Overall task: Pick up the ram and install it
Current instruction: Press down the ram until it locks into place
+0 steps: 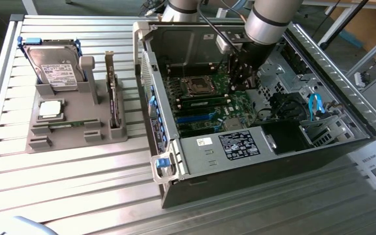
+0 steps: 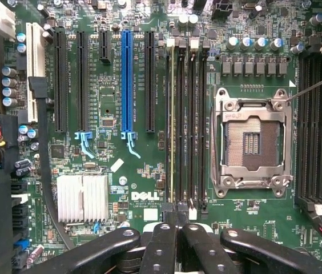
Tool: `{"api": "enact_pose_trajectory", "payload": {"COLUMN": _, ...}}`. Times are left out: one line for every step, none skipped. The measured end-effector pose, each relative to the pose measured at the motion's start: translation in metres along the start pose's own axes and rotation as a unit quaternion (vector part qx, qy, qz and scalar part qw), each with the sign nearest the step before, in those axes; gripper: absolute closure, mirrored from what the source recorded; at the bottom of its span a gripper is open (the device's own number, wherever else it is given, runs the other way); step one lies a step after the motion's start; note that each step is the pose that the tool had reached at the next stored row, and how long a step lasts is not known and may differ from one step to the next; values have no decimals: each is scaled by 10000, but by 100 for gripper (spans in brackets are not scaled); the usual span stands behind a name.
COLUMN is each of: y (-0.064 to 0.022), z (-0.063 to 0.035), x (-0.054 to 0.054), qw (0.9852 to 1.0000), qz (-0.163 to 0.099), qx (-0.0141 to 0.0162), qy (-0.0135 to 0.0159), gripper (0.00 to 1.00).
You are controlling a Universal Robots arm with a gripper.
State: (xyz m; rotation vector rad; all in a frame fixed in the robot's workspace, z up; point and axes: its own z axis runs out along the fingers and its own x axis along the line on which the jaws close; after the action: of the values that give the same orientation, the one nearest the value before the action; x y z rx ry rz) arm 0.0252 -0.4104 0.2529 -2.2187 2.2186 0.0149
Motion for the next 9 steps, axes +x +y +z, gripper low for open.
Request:
{"api": "enact_pose_trajectory", "payload": {"y": -1, "z": 7, "x": 0, "qw": 10000, "qz": 0, "qx": 0, "qy": 0, "gripper": 90}}
{"api": "enact_pose_trajectory", "payload": {"y": -2, "z": 13, "x": 0, "qw": 10000, "qz": 0, "qx": 0, "qy": 0, "gripper": 90}}
{"api": "enact_pose_trajectory", "payload": {"y": -3, "z": 20, "x": 0, "qw": 10000, "qz": 0, "qx": 0, "qy": 0, "gripper": 90}}
{"api": "enact_pose_trajectory", "payload": {"y": -3, "z": 29, "x": 0, "qw": 10000, "qz": -1, "qx": 0, "qy": 0, "gripper": 90}}
{"api": "enact_pose_trajectory", "payload": {"y": -4, "z": 37, "x": 0, "qw": 10000, "qz": 0, "qx": 0, "qy": 0, "gripper": 90}}
{"api": "enact_pose_trajectory", "payload": {"y": -5, "z": 46, "x": 0, "qw": 10000, "qz": 0, "qx": 0, "qy": 0, "gripper": 90}}
{"api": "enact_pose_trajectory", "payload": {"y": -6, "z": 56, "x": 1, "qw": 10000, "qz": 0, "qx": 0, "qy": 0, "gripper": 90}}
{"api": "enact_pose_trajectory", "payload": {"y": -7, "z": 65, "x": 1, "qw": 10000, "qz": 0, "qx": 0, "qy": 0, "gripper": 90}}
{"api": "enact_pose_trajectory", "payload": {"y": -8, "z": 75, "x": 1, "qw": 10000, "qz": 0, "qx": 0, "qy": 0, "gripper": 90}}
